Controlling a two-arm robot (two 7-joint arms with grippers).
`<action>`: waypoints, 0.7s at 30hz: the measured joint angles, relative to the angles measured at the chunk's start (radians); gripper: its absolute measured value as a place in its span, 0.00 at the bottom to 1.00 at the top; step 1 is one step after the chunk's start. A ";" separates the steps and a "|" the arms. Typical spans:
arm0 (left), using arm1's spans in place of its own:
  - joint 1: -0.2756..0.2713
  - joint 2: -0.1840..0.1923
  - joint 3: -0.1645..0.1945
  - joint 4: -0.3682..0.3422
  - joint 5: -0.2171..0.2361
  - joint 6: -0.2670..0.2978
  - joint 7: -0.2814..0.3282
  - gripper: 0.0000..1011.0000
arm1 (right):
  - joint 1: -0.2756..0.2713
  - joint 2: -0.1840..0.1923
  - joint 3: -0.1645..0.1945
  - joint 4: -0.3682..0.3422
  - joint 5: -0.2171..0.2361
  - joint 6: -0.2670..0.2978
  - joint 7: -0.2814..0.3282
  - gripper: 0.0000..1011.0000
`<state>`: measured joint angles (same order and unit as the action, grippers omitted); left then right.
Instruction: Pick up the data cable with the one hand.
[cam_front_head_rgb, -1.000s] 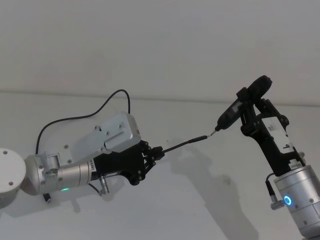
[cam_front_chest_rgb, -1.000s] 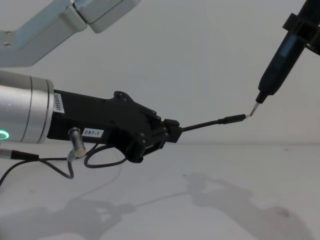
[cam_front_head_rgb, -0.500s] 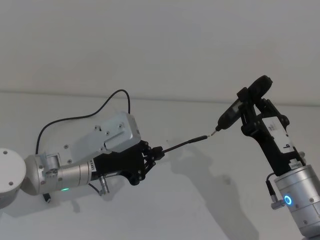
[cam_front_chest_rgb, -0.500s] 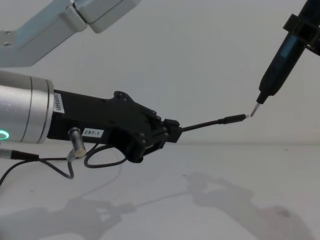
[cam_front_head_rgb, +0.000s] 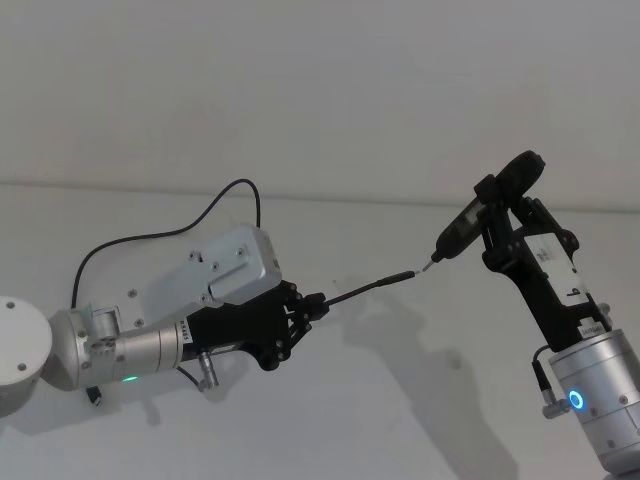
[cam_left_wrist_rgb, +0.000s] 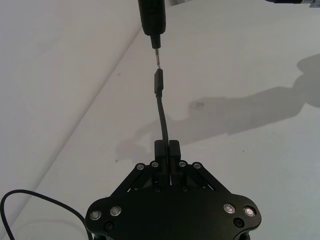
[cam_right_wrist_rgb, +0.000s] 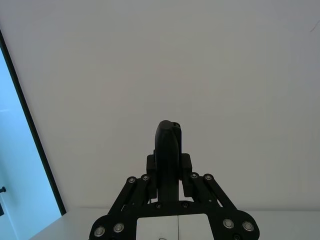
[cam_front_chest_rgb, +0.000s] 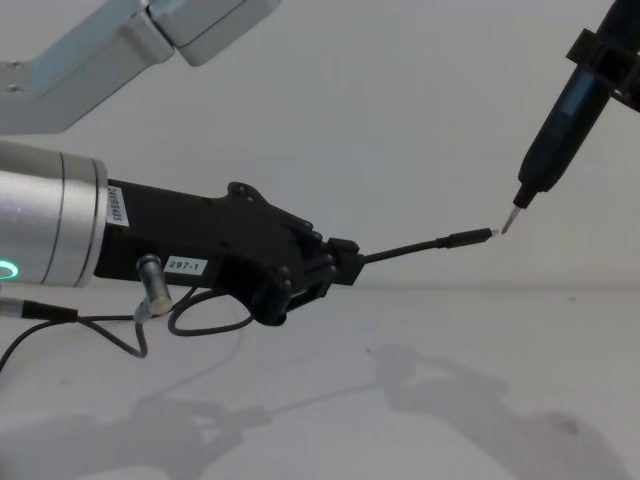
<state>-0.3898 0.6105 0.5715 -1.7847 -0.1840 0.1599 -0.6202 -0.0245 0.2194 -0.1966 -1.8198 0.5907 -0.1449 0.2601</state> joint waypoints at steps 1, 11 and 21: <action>0.000 0.000 0.000 0.000 0.000 0.000 0.000 0.04 | 0.000 0.000 0.000 0.000 0.000 0.000 0.000 0.27; 0.000 0.000 0.000 0.000 0.000 0.000 0.000 0.04 | 0.006 0.001 -0.001 0.006 0.003 -0.001 0.005 0.27; 0.000 0.000 0.000 0.000 0.000 0.000 0.000 0.04 | 0.015 0.002 -0.004 0.011 0.005 0.005 0.004 0.27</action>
<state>-0.3898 0.6105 0.5715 -1.7848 -0.1841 0.1599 -0.6202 -0.0097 0.2217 -0.2011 -1.8092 0.5954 -0.1399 0.2642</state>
